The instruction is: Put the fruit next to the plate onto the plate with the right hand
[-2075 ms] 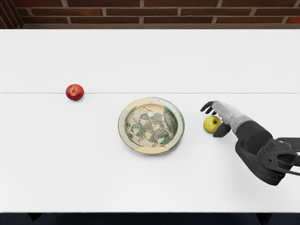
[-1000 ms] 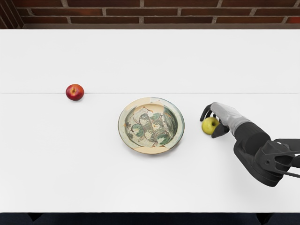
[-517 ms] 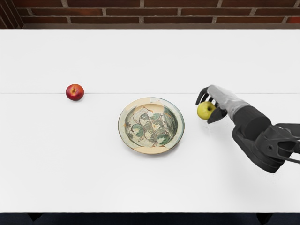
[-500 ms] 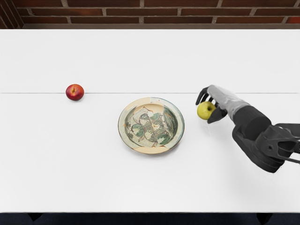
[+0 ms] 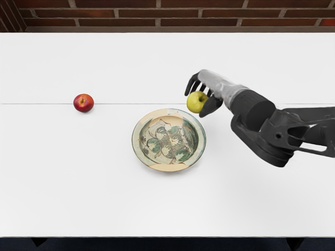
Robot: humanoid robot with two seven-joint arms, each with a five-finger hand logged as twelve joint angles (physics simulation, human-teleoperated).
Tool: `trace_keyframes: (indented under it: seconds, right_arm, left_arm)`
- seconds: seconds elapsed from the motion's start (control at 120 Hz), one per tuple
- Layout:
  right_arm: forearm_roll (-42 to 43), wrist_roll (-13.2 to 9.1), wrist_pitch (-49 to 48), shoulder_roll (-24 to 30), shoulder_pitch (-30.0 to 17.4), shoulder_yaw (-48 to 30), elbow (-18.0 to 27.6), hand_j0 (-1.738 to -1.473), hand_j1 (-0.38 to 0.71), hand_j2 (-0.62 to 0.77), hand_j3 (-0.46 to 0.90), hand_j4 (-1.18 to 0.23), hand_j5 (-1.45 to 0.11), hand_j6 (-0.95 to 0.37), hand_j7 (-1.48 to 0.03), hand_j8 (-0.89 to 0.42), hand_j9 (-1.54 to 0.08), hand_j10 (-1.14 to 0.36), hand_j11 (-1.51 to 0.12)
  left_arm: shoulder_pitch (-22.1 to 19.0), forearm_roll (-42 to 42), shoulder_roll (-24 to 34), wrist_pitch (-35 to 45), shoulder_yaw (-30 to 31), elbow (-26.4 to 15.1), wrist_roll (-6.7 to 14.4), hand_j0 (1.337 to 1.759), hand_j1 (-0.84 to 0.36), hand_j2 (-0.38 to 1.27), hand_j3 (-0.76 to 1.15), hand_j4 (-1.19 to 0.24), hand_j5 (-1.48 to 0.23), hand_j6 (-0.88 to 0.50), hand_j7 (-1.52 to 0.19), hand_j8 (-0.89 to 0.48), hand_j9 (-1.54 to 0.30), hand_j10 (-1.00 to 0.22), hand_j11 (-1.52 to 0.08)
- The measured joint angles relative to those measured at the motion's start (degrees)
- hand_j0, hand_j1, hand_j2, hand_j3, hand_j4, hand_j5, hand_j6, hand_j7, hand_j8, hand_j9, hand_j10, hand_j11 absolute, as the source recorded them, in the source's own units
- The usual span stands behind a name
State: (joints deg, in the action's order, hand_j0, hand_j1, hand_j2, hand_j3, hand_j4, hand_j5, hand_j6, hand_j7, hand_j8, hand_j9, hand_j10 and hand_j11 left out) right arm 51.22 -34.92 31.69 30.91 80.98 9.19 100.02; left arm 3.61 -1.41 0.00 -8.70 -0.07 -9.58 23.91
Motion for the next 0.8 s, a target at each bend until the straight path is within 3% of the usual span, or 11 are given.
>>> trace_keyframes:
  seconds: [0.342,0.592,0.692,0.8]
  right_arm:
    - [-1.89,-0.01,0.35,-7.48,1.47,-0.58,-0.66,-1.658,0.24,0.21,0.00,-0.62,-0.93,-0.45,-0.86,-0.44,-0.92,-0.62,-0.92]
    - [-0.89,0.00,0.65,-10.28,-1.27,-0.50,-2.08,-1.656,0.20,0.16,0.00,-0.64,-0.94,-0.46,-0.88,-0.45,-0.94,-0.64,-0.94]
    - [-0.88,-0.05,0.69,-10.48,-1.58,-0.59,-2.23,-1.657,-0.01,0.10,0.00,-0.39,-0.58,-0.29,-0.54,-0.28,-0.58,-0.39,-0.58]
    - [-1.08,-0.07,0.64,-10.54,-1.55,-0.66,-2.21,-1.657,-0.15,0.06,0.00,-0.23,-0.34,-0.17,-0.32,-0.17,-0.34,-0.23,-0.34]
  left_arm:
    - [-0.88,0.00,0.00,0.00,-0.02,0.00,0.00,1.658,0.34,0.00,0.00,-0.01,-0.01,-0.01,-0.01,-0.01,-0.01,-0.01,-0.01]
    - [-1.24,0.00,0.00,0.00,-0.02,0.00,0.00,1.658,0.34,0.00,0.00,-0.01,-0.01,-0.01,-0.01,-0.01,-0.01,-0.01,-0.01]
    - [-1.24,0.00,0.00,0.00,-0.03,0.00,0.00,1.658,0.34,0.00,0.00,-0.01,-0.01,-0.01,-0.01,-0.01,-0.01,-0.01,-0.01]
    - [-1.24,0.00,0.00,0.00,-0.03,0.00,0.00,1.658,0.34,0.00,0.00,-0.01,-0.01,-0.01,-0.01,-0.01,-0.01,-0.01,-0.01]
